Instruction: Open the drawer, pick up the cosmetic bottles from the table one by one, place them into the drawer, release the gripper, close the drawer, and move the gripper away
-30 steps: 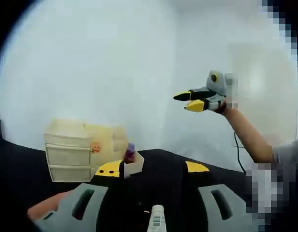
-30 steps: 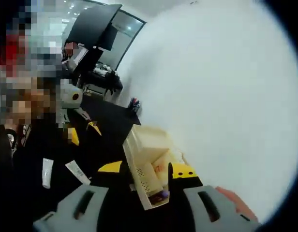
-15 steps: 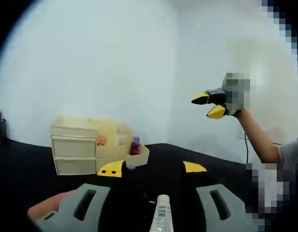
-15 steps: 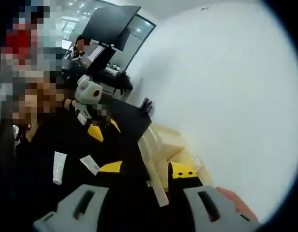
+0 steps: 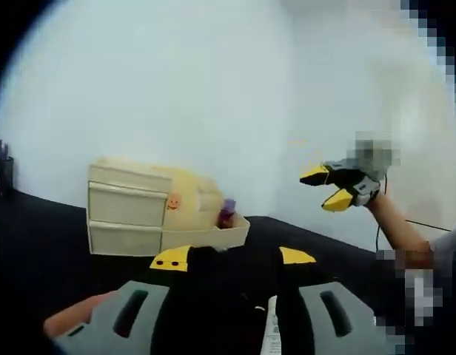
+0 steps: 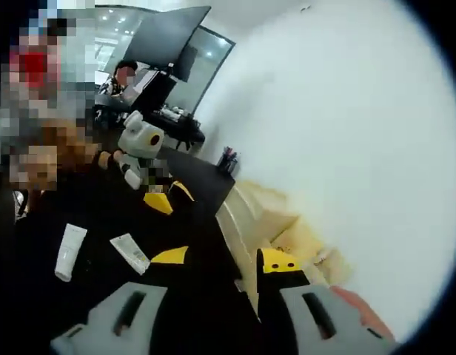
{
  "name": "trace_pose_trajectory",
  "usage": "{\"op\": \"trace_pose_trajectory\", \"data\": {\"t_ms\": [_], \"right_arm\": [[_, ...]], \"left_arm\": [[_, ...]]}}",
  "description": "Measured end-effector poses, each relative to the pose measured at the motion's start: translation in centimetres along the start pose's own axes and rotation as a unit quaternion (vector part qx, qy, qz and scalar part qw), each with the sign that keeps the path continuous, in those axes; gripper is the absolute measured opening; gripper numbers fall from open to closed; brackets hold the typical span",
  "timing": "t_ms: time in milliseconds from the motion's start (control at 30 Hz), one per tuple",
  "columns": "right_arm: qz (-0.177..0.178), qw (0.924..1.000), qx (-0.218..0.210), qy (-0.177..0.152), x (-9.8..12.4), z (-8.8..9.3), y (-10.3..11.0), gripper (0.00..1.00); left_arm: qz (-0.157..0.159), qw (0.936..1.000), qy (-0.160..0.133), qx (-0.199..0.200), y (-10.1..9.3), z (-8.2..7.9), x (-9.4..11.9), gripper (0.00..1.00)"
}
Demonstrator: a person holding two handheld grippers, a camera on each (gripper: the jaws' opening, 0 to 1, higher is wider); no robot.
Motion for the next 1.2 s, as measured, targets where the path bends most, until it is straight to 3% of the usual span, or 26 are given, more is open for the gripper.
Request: {"op": "trace_pose_trajectory", "data": {"t_ms": [100,267,367,533,667,800,967,1067,1100,1133,1167,1200], "right_arm": [[0.02,0.9986,-0.031,-0.037,-1.0,0.3,-0.1,0.31],[0.056,0.9963,-0.051,-0.042,-2.7,2.4,-0.9,0.31],[0.071,0.9948,-0.058,-0.045,-3.7,3.9,-0.3,0.32],[0.105,0.9904,-0.068,-0.059,-5.0,5.0,0.9,0.32],[0.13,0.9876,-0.067,-0.058,-6.6,5.9,1.4,0.33],[0.126,0.9878,-0.079,-0.047,-8.4,6.5,2.1,0.33],[0.108,0.9881,-0.11,-0.009,-10.9,7.1,3.4,0.33],[0.104,0.9836,-0.147,-0.004,-11.9,7.8,4.2,0.33],[0.106,0.9825,-0.152,-0.01,-12.0,7.9,4.4,0.33],[0.105,0.9828,-0.152,-0.008,-12.1,8.2,4.6,0.33],[0.105,0.9828,-0.152,-0.007,-12.2,8.4,4.9,0.33],[0.113,0.9828,-0.146,-0.007,-12.1,8.6,5.0,0.33]], "left_arm": [[-0.009,0.9997,-0.019,0.013,1.0,-0.4,-0.6,0.39],[-0.02,0.9961,-0.057,0.065,2.5,-0.9,-1.3,0.4],[-0.031,0.9907,-0.087,0.1,3.6,-1.3,-1.6,0.4],[-0.043,0.9675,-0.164,0.187,5.9,-3.0,-2.2,0.45],[-0.058,0.9538,-0.195,0.221,7.6,-3.6,-2.7,0.52],[-0.076,0.9313,-0.237,0.266,9.1,-3.6,-3.0,0.53],[-0.09,0.9198,-0.253,0.286,10.3,-3.2,-3.6,0.51],[-0.088,0.8977,-0.279,0.33,11.0,-3.1,-3.8,0.45],[-0.087,0.8846,-0.291,0.354,11.4,-3.0,-3.7,0.44],[-0.084,0.8795,-0.299,0.361,11.5,-3.0,-3.6,0.43],[-0.075,0.869,-0.312,0.376,11.8,-2.9,-3.5,0.43],[-0.076,0.8671,-0.317,0.377,12.1,-2.7,-3.4,0.43]]}}
Point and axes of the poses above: the point that each gripper's makers call its tool centre point, and the gripper's own axes: x roughly backward along the fingers, y roughly to its left, z roughly out of its underside, the point moved 3 cm from there along x, roughly backward along the fingers, and after that the axes turned 6 degrees about z, right-handed, at the moved point
